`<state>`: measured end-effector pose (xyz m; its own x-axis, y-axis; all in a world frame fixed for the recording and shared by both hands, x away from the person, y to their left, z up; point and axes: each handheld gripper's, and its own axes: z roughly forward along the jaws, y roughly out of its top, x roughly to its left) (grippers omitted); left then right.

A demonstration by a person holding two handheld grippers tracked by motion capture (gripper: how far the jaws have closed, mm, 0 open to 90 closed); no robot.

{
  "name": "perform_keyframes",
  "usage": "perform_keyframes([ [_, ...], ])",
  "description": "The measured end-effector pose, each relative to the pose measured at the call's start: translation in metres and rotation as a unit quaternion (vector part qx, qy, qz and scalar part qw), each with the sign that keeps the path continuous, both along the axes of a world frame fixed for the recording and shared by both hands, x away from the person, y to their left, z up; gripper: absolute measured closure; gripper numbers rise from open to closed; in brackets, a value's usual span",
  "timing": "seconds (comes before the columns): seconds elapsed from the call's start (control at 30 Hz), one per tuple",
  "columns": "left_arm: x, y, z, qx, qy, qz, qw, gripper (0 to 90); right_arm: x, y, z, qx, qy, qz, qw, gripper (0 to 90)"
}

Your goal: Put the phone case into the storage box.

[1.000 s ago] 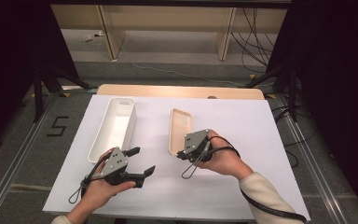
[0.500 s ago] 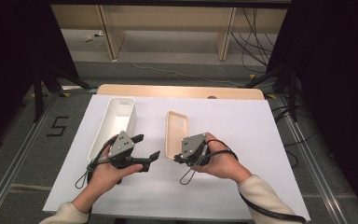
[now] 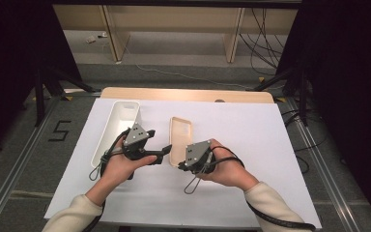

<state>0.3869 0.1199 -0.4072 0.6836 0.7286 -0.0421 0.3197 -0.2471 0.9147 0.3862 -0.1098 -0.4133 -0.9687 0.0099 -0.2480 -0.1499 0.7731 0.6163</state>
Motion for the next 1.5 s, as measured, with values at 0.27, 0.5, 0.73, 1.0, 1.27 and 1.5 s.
perform_keyframes([
  [0.27,0.013,-0.009,0.002,0.007,0.008,0.016,0.9998,22.8,-0.002,0.002,0.000,-0.001,0.001,0.002,1.0000,87.6],
  [0.5,0.023,-0.017,0.006,0.015,0.017,0.017,0.9996,22.9,-0.003,0.003,0.000,0.000,-0.003,0.004,1.0000,87.6],
  [0.73,0.030,-0.020,0.005,0.017,0.021,0.025,0.9993,24.3,-0.004,0.005,-0.001,-0.001,-0.003,0.007,1.0000,87.6],
  [1.0,0.037,-0.020,0.003,0.009,0.031,0.038,0.9988,29.7,-0.005,0.006,-0.001,-0.002,-0.003,0.008,1.0000,87.7],
  [1.27,0.044,-0.020,0.001,0.003,0.043,0.053,0.9977,34.8,-0.008,0.009,0.000,-0.002,-0.008,0.015,0.9999,87.8],
  [1.5,0.049,-0.019,0.000,-0.002,0.049,0.065,0.9966,40.5,-0.010,0.011,0.000,-0.005,-0.014,0.018,0.9997,87.8],
])
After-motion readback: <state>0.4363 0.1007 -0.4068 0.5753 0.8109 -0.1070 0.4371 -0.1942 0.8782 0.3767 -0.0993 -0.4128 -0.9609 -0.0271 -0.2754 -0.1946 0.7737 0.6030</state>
